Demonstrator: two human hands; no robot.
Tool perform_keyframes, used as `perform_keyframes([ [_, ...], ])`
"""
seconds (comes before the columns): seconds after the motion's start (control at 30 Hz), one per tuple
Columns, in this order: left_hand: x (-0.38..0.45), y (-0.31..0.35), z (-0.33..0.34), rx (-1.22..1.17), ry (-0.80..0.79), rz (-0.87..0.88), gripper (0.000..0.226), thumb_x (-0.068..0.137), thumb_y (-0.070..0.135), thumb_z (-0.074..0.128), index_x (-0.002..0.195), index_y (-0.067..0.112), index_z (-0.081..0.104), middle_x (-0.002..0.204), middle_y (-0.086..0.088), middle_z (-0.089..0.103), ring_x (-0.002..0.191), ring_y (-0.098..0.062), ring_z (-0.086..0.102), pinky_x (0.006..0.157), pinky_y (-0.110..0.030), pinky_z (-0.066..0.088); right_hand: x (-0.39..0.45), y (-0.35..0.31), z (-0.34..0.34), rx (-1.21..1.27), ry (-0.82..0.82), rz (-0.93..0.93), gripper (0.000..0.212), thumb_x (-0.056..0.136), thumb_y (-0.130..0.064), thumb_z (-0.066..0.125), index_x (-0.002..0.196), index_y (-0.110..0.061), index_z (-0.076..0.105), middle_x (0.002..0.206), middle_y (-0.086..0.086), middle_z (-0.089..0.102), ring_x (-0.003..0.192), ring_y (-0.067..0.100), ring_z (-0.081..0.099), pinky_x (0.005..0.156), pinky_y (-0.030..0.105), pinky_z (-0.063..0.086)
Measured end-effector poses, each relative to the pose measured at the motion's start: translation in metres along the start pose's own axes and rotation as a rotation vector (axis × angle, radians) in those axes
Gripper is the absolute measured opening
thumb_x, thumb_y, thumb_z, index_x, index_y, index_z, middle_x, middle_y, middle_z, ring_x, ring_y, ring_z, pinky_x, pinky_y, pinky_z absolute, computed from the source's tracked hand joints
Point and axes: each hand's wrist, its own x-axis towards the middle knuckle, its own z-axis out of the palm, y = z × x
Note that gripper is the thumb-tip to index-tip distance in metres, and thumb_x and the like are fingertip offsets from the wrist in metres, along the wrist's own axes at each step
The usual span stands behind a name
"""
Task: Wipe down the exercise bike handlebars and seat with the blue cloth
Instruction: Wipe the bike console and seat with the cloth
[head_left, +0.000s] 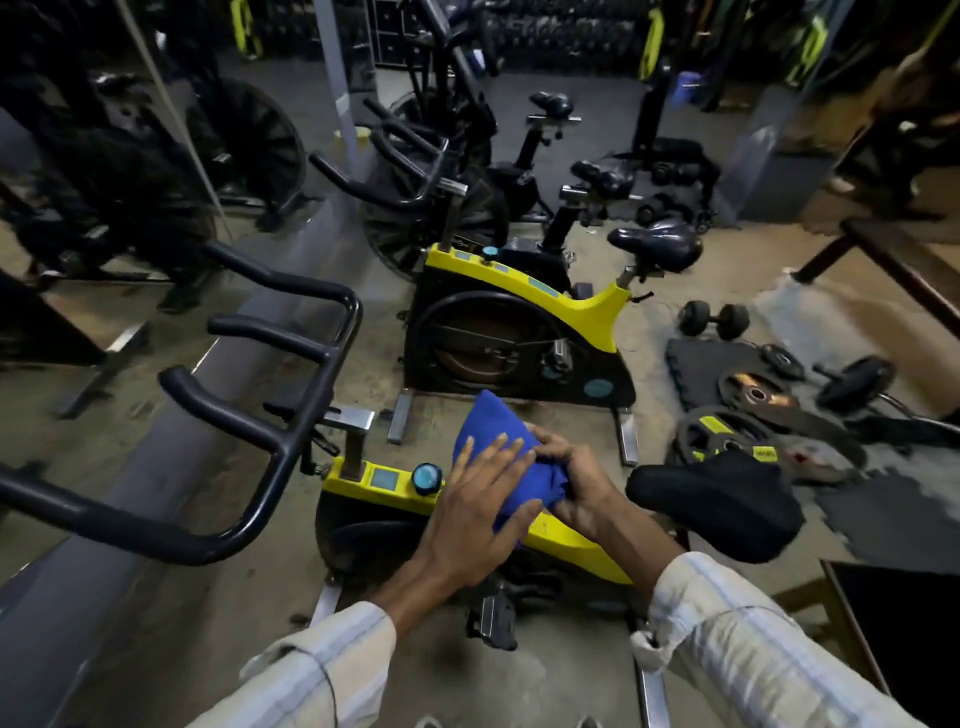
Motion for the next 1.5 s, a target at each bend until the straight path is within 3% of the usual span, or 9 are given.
perform_keyframes([
  [0.27,0.043,0.030,0.059,-0.149,-0.085,-0.427,0.063,0.107,0.049,0.051,0.158,0.013,0.045,0.159,-0.006,0.053,0.144,-0.024,0.052,0.122,-0.044,0.039,-0.026,-0.061,-0.077,-0.262,0.236,-0.273,0.052,0.091,0.017,0.047,0.127,-0.014,0.067,0.107,0.023,0.070,0.087,0.035,0.062,0.068,0.040,0.049],
  [0.47,0.144,0.116,0.115,-1.394,-0.113,-1.300,0.040,0.107,0.032,0.057,0.129,0.000,0.065,0.093,-0.012,0.080,0.081,-0.027,0.075,0.063,-0.031,0.062,-0.062,-0.123,-0.154,-0.091,0.229,-0.362,0.040,0.093,0.016,0.048,0.106,-0.009,0.076,0.127,0.020,0.071,0.105,0.036,0.068,0.085,0.039,0.055],
  [0.63,0.180,0.152,0.177,-1.417,-0.229,-1.182,0.052,0.084,0.005,0.076,0.133,-0.010,0.065,0.128,-0.023,0.073,0.105,-0.034,0.077,0.083,-0.040,0.066,-0.094,-0.159,-0.219,-0.321,0.407,-0.463,0.036,0.092,0.014,0.059,0.109,-0.012,0.077,0.112,0.008,0.075,0.090,0.018,0.069,0.067,0.017,0.056],
  [0.73,0.194,0.168,0.204,-1.387,-0.292,-1.123,0.064,0.071,0.001,0.079,0.133,-0.009,0.065,0.128,-0.026,0.073,0.111,-0.039,0.074,0.092,-0.046,0.064,-0.106,-0.163,-0.260,-0.660,0.474,-0.569,0.034,0.090,-0.002,0.079,0.123,-0.009,0.074,0.126,0.004,0.069,0.115,0.015,0.067,0.088,0.010,0.053],
  [0.83,0.207,0.183,0.227,-1.354,-0.392,-1.081,0.053,0.081,-0.007,0.072,0.134,-0.006,0.065,0.131,-0.028,0.070,0.119,-0.045,0.069,0.105,-0.057,0.056,-0.116,-0.161,-0.289,-1.016,0.517,-0.573,0.076,0.080,-0.046,0.090,0.146,-0.020,0.062,0.156,0.001,0.048,0.146,0.012,0.044,0.122,0.032,0.039],
  [1.03,0.232,0.209,0.265,-1.383,-0.549,-1.118,0.043,0.090,-0.006,0.067,0.133,-0.007,0.065,0.131,-0.028,0.070,0.123,-0.045,0.068,0.106,-0.057,0.055,-0.123,-0.161,-0.313,-1.284,0.442,-0.519,0.137,0.065,-0.070,0.089,0.167,-0.042,0.002,0.177,-0.010,0.004,0.163,0.011,0.010,0.129,0.044,0.028],
  [1.27,0.264,0.228,0.303,-1.434,-0.789,-1.137,0.024,0.098,0.004,0.047,0.107,0.001,0.069,0.099,-0.018,0.075,0.080,-0.027,0.074,0.074,-0.037,0.063,-0.119,-0.151,-0.334,-1.465,0.644,-0.482,0.101,0.087,-0.023,0.060,0.166,-0.046,0.000,0.177,0.006,0.010,0.139,0.043,0.052,0.101,0.049,0.054],
  [1.4,0.269,0.234,0.333,-0.988,-0.886,-0.748,0.018,0.093,-0.001,0.061,0.084,0.014,0.064,0.071,-0.001,0.067,0.071,-0.023,0.060,0.062,-0.030,0.049,-0.126,-0.145,-0.356,-1.349,0.794,-0.459,0.095,0.083,0.006,0.051,0.167,-0.027,0.024,0.170,0.010,0.033,0.149,0.034,0.044,0.119,0.032,0.038],
  [1.5,0.255,0.229,0.351,-0.755,-0.893,-0.340,0.034,0.089,0.006,0.070,0.122,0.011,0.070,0.107,0.000,0.078,0.103,-0.021,0.070,0.090,-0.032,0.053,-0.133,-0.132,-0.378,-1.289,0.910,-0.457,0.091,0.079,0.005,0.052,0.164,-0.023,0.034,0.167,0.008,0.040,0.150,0.030,0.046,0.119,0.027,0.035],
])
